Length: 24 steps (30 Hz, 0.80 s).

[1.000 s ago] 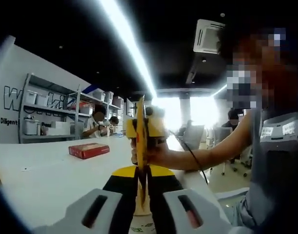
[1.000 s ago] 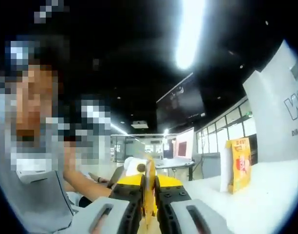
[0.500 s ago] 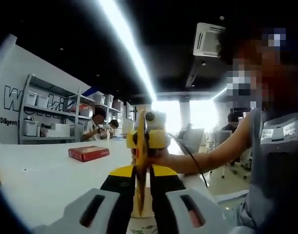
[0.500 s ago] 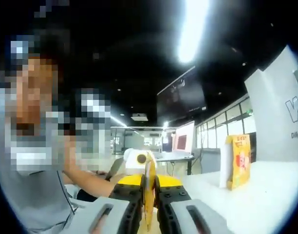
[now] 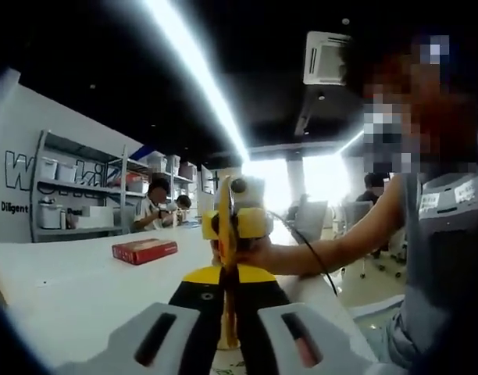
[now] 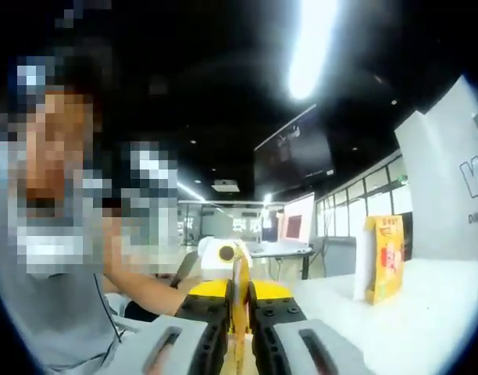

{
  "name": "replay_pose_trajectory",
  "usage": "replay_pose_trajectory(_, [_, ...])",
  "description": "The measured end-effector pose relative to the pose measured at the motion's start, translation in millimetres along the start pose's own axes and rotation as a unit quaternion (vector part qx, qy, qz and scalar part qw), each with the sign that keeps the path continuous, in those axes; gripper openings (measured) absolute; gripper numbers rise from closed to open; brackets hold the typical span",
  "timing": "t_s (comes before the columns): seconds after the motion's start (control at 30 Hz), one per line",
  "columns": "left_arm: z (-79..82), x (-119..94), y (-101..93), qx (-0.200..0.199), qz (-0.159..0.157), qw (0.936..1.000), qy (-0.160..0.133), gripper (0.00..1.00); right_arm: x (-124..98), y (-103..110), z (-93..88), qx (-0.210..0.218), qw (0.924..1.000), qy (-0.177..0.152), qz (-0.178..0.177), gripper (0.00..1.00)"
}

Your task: Tear open the coffee pouch, take out the coffee, and pour the coffee from the pouch into the cup

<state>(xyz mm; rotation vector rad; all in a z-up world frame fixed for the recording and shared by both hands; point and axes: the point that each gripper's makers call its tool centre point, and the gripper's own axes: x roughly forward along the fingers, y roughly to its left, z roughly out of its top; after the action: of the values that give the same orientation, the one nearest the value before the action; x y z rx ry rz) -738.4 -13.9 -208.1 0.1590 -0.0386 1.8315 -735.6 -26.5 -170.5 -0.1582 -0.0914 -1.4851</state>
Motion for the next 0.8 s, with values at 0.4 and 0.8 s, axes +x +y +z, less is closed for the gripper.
replay_pose_trajectory(0.4, [-0.7,-0.6,-1.1,0.003,0.0,1.0,0.005,0.03,0.7,-1.0,-1.6,-0.002,1.0,0.002,-0.001,0.1])
replay_pose_trajectory(0.8, [2.0,0.4,1.4,-0.024,-0.005,0.9997,-0.008,0.12,-0.5,-1.2,3.5,-0.01,0.9999,-0.004,-0.005,0.1])
